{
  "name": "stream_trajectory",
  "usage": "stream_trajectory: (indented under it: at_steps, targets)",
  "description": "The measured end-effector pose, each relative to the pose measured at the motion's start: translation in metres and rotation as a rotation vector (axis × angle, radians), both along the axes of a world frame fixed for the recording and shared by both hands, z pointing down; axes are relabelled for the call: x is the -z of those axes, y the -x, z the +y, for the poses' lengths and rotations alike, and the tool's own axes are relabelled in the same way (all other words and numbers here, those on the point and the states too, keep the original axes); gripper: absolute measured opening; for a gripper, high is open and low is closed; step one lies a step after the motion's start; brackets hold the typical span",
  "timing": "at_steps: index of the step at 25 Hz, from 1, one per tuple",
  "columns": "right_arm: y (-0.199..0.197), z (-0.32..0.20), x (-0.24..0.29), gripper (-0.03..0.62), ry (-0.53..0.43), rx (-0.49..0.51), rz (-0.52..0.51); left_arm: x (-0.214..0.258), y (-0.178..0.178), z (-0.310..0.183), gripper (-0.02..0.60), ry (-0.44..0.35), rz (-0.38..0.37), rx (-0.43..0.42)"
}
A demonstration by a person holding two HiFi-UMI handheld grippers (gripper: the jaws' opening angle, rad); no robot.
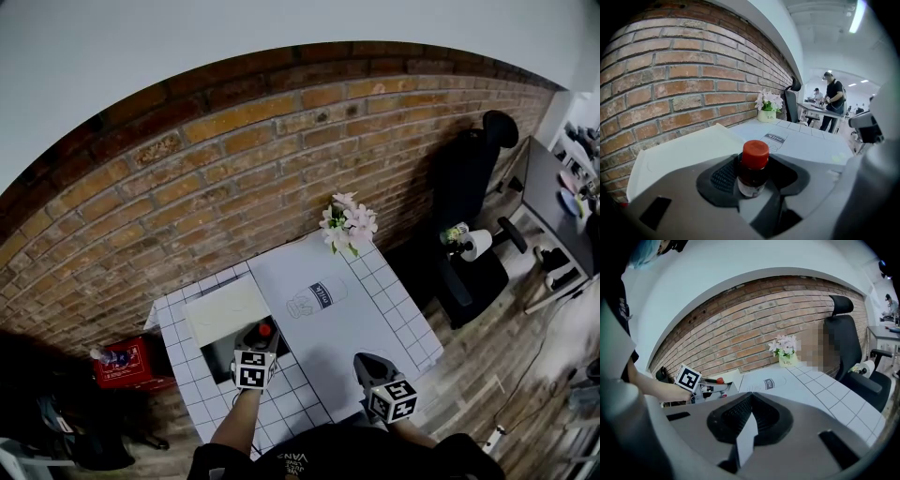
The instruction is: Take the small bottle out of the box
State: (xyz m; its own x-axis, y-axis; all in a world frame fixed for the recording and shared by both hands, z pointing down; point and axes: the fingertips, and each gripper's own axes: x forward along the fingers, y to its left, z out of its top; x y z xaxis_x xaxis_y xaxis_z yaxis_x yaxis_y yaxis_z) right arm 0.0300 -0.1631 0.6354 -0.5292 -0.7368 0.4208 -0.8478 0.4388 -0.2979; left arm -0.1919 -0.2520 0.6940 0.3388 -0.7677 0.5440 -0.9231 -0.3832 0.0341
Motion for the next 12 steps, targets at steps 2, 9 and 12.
stream_trajectory:
  at_steps: [2,9,12]
  targets:
    - [0.000,-0.002,0.002,-0.002,-0.003,0.012,0.000,0.003,0.002,0.001,0.209,-0.004,0.001,0.014]
    - [0.009,-0.010,0.008,-0.002,-0.022,0.082,-0.019,0.020,0.013,0.011,0.209,-0.035,-0.001,0.082]
    - [0.015,-0.013,0.010,-0.002,-0.031,0.127,-0.025,0.029,0.020,0.018,0.209,-0.049,-0.005,0.113]
